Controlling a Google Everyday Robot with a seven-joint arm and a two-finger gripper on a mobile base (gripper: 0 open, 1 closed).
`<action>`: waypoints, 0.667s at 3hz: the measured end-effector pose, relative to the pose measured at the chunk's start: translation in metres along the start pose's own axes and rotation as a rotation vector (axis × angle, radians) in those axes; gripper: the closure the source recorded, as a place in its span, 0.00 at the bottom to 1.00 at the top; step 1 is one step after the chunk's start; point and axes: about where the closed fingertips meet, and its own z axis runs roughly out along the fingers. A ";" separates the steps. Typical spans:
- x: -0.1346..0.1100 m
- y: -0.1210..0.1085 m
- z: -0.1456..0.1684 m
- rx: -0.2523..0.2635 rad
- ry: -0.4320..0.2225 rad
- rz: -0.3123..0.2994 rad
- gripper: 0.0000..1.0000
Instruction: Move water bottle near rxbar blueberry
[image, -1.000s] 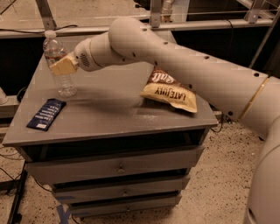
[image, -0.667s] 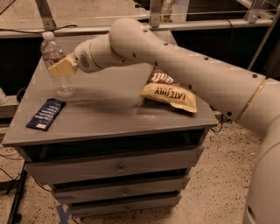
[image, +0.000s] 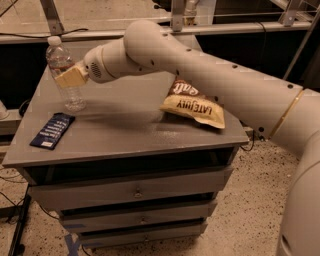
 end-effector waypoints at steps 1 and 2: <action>0.000 0.000 0.000 0.000 0.000 0.000 0.38; -0.001 0.000 0.000 0.000 0.000 0.000 0.15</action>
Offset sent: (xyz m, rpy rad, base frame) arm 0.0049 -0.0129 -0.0056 -0.0152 0.0411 0.0237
